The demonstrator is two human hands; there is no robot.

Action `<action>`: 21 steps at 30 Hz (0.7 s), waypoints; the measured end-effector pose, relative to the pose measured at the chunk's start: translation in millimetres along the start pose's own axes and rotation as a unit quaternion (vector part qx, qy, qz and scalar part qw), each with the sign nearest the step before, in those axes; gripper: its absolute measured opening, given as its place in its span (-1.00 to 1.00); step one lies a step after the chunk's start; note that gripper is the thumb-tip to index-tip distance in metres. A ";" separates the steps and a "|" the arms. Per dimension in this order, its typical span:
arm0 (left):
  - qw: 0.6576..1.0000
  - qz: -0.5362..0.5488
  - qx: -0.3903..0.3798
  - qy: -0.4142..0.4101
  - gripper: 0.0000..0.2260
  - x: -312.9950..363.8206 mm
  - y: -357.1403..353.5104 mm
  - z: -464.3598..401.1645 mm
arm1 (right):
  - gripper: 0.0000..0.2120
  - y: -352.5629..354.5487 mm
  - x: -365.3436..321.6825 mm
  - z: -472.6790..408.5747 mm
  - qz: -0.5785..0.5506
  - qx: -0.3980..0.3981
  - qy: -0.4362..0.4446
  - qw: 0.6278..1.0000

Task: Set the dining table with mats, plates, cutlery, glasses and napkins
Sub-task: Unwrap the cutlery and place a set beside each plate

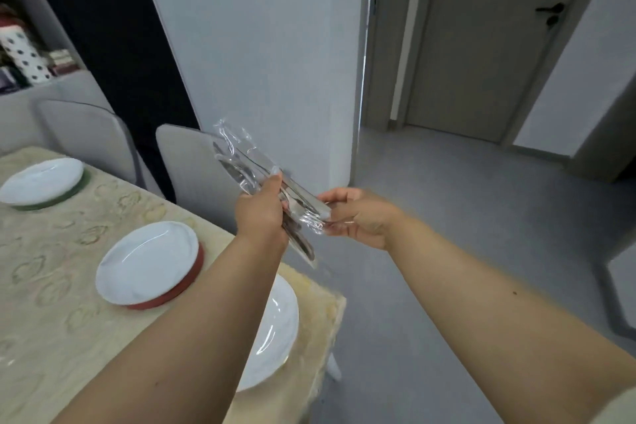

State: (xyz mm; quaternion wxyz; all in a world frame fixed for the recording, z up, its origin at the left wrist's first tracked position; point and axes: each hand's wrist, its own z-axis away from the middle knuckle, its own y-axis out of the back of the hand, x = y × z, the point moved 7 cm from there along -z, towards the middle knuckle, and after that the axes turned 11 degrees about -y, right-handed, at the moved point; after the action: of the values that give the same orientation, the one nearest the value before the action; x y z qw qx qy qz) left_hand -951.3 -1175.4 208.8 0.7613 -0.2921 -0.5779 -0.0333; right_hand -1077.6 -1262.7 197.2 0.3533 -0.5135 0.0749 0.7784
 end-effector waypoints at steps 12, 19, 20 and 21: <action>0.955 0.107 0.255 -0.102 -0.86 37.5 7.7 -141.0 | -0.70 -25.4 -121.5 -177.7 0.163 -0.170 0.034 0.971; 0.888 0.124 0.407 -0.171 -0.85 50.7 7.3 -184.8 | -0.84 -59.9 -186.0 -257.4 0.333 -0.220 0.125 0.908; 0.880 0.126 0.424 -0.174 -0.87 51.1 11.7 -189.7 | -0.89 -66.4 -189.6 -267.6 0.353 -0.220 0.130 0.900; 0.871 0.128 0.439 -0.178 -0.88 50.8 17.1 -194.3 | -0.96 -72.8 -192.1 -277.3 0.370 -0.220 0.130 0.893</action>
State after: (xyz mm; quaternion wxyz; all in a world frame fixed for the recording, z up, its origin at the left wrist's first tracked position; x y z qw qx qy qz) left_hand -760.8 -1240.5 216.2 0.6930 -0.0001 -0.6162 0.3741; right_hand -782.1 -1432.7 250.8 -0.0950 -0.6103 0.1314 0.7754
